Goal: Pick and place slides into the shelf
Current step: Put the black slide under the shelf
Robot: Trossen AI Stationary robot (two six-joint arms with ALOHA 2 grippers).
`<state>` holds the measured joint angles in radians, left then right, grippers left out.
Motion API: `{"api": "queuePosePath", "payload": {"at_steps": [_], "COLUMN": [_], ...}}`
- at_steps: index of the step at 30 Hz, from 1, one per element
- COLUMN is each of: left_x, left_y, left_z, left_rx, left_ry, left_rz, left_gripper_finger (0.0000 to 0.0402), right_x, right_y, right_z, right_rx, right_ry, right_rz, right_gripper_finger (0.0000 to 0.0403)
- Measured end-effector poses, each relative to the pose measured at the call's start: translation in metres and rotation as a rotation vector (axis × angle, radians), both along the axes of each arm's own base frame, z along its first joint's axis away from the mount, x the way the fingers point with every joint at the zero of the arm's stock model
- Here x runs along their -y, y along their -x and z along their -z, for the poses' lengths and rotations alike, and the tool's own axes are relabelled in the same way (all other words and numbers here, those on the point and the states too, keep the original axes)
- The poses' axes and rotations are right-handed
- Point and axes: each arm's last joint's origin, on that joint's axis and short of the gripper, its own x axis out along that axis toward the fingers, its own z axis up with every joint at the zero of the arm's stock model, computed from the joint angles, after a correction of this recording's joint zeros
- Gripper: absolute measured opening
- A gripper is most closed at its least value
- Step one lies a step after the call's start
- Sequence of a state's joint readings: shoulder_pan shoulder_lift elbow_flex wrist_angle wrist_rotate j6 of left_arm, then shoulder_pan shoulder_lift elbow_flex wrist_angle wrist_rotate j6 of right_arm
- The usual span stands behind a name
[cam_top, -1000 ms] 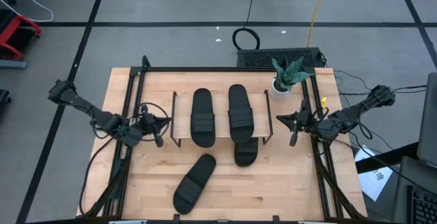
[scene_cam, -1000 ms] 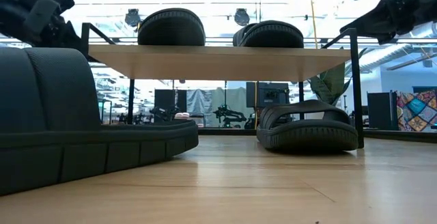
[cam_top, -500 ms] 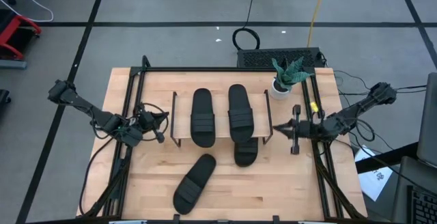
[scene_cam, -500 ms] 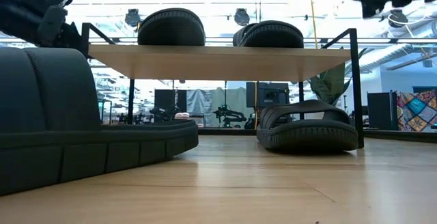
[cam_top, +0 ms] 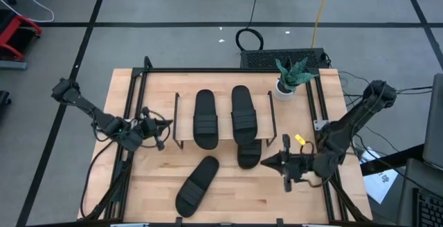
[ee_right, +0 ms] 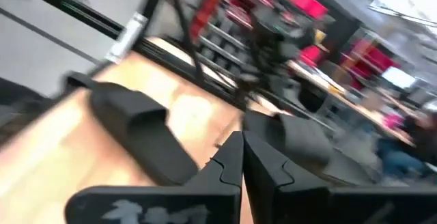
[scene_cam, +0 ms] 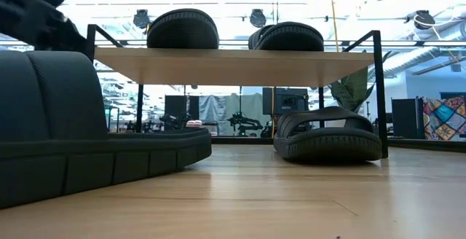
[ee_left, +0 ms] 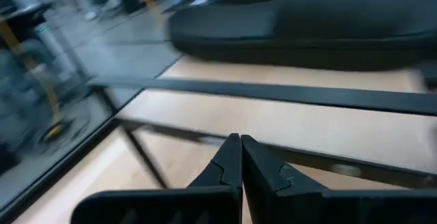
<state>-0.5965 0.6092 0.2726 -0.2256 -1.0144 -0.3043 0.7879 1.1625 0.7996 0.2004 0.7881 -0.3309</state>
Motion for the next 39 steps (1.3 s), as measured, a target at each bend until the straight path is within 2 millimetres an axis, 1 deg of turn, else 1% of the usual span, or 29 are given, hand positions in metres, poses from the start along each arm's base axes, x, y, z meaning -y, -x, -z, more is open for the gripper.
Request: {"api": "queuePosePath", "payload": {"at_steps": [3,6,9,11,14,16,19,24,26,29,32,35,37,39], "left_x": [0.013,0.027,0.041,0.048,0.055,0.058,0.061,0.066,0.068,0.069,0.070,0.071,0.071,0.071], "left_y": [0.002,0.004,0.007,0.008,0.010,0.010,0.009,0.006,0.005,0.003,0.003,0.002,0.002,0.002], "left_z": [-0.001,-0.008,-0.012,-0.013,-0.013,-0.012,-0.009,-0.004,-0.004,-0.004,-0.003,-0.003,-0.002,-0.002], "left_rx": [0.006,0.019,0.033,0.041,0.053,0.056,0.055,0.053,0.057,0.062,0.064,0.065,0.066,0.070], "left_ry": [-0.031,-0.049,-0.092,-0.130,-0.162,-0.157,-0.149,-0.145,-0.145,-0.140,-0.138,-0.137,-0.133,-0.124], "left_rz": [0.086,0.156,0.172,0.165,0.155,0.161,0.162,0.158,0.160,0.160,0.159,0.159,0.158,0.155], "left_gripper_finger": [0.0000,0.0000,0.0000,0.0000,0.0000,0.0000,0.0000,0.0000,0.0000,0.0001,0.0001,0.0000,0.0001,0.0001], "right_x": [-0.007,-0.005,-0.002,-0.001,-0.003,-0.006,-0.009,-0.022,-0.030,-0.044,-0.055,-0.060,-0.061,-0.059], "right_y": [-0.006,-0.004,-0.001,-0.002,-0.010,-0.019,-0.036,-0.073,-0.088,-0.111,-0.128,-0.141,-0.149,-0.156], "right_z": [0.003,0.002,0.005,0.010,0.011,0.015,0.026,0.055,0.062,0.071,0.086,0.096,0.103,0.108], "right_rx": [-0.017,-0.009,-0.008,-0.033,-0.037,-0.037,-0.043,-0.143,-0.158,-0.177,-0.206,-0.183,-0.129,-0.075], "right_ry": [0.021,-0.025,-0.061,-0.073,-0.133,-0.155,-0.189,-0.268,-0.279,-0.259,-0.162,-0.081,-0.100,-0.164], "right_rz": [0.056,0.073,0.079,0.052,-0.027,-0.083,-0.137,-0.199,-0.212,-0.249,-0.307,-0.348,-0.344,-0.329], "right_gripper_finger": [0.0000,0.0000,0.0000,0.0000,0.0000,0.0000,0.0000,0.0000,0.0000,0.0000,0.0000,0.0000,0.0000,0.0000]}}
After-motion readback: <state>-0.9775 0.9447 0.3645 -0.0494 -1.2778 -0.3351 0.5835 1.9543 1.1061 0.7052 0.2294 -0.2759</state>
